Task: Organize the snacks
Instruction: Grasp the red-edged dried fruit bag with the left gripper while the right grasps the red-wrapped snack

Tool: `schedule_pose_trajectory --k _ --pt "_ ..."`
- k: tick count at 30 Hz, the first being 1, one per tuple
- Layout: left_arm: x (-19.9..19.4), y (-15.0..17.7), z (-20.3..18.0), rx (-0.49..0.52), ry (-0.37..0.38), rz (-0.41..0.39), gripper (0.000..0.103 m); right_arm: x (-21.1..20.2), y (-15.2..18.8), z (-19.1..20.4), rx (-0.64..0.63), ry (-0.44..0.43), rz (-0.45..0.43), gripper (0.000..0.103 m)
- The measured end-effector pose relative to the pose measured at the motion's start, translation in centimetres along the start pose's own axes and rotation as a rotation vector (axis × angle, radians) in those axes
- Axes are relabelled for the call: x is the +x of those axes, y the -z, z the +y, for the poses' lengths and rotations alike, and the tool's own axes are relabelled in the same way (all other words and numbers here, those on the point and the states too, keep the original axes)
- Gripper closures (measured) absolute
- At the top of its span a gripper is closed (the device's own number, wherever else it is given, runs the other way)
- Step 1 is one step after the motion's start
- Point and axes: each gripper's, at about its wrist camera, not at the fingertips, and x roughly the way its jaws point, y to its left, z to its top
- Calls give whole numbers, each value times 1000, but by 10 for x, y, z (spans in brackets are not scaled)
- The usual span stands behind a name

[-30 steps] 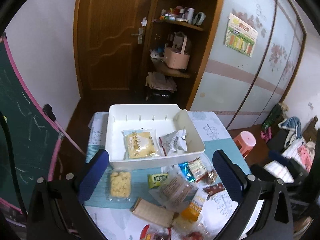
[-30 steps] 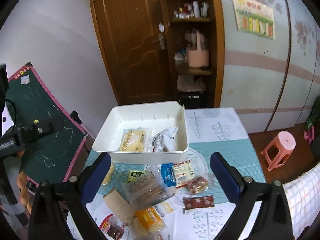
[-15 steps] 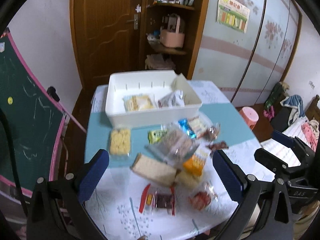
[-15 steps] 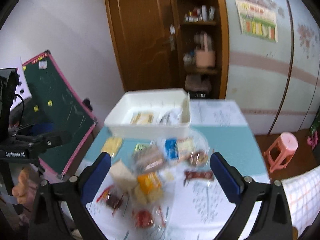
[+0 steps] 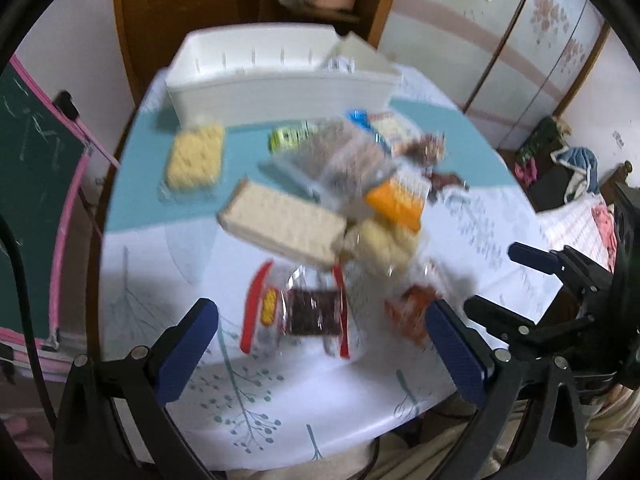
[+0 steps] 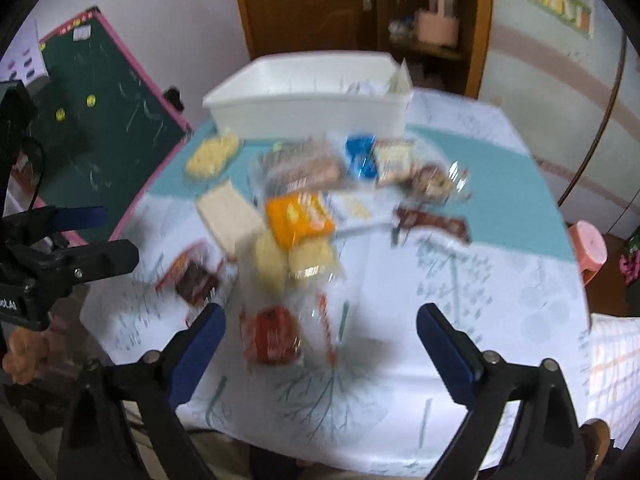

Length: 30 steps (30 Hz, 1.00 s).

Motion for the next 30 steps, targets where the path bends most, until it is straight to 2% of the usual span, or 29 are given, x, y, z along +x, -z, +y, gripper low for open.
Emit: schedule_pose_trajectory --k 5,11,16,20,23,30 --pt "31 11 4 -5 7 71 0 25 13 10 -28 -58 80 15" --pt "56 13 10 -49 49 132 0 43 16 17 -65 -63 132 16" --pt "74 10 9 -32 19 168 0 57 19 23 -99 -69 182 17" --pt "88 7 12 -47 5 191 0 69 19 22 -98 -67 214 23" --pt "92 4 10 -32 -15 184 0 69 19 23 -111 -62 203 25" --pt "99 3 -1 26 -84 184 2 70 16 26 -152 -59 176 40"
